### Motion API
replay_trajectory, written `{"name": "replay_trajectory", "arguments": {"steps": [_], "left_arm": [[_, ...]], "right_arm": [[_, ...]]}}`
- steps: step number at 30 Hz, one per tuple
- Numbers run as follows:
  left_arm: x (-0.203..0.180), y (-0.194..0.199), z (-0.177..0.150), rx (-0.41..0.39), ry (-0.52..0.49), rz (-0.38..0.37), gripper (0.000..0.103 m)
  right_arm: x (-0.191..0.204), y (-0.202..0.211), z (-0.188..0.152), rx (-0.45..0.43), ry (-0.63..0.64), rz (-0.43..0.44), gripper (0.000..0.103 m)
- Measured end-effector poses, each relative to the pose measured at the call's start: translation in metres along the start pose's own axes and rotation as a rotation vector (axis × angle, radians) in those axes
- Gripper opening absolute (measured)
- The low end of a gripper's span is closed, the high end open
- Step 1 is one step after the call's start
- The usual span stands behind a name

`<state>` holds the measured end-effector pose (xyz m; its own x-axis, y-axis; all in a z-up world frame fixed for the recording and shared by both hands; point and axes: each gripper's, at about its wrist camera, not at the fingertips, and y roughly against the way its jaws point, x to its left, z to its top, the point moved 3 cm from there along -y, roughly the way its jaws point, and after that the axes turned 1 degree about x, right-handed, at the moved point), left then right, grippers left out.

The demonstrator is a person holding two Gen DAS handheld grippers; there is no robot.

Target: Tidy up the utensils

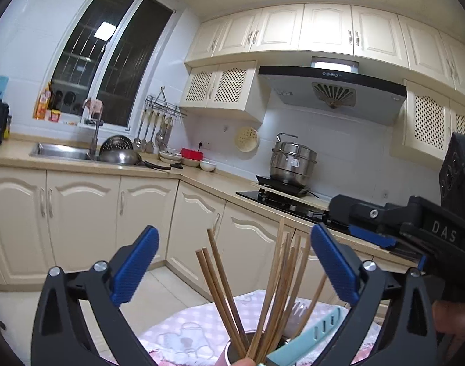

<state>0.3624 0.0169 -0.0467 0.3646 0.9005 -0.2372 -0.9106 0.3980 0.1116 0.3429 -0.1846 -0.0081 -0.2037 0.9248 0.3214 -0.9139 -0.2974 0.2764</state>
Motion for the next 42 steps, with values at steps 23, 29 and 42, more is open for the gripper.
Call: {"name": "replay_trajectory", "arguments": {"steps": [23,29,42], "left_arm": [[-0.070,0.097,0.028,0.110,-0.163,0.231,0.098],[-0.085,0.117,0.029,0.150,-0.184,0.289,0.099],[-0.089,0.157,0.029,0.220,-0.151,0.397,0.099]], "right_arm": [[-0.027,0.109,0.017,-0.008,0.012,-0.048,0.097],[-0.025,0.128,0.006,0.026,0.035,-0.038,0.097],[-0.017,0.150,-0.017,0.074,0.058,-0.043,0.097]]}}
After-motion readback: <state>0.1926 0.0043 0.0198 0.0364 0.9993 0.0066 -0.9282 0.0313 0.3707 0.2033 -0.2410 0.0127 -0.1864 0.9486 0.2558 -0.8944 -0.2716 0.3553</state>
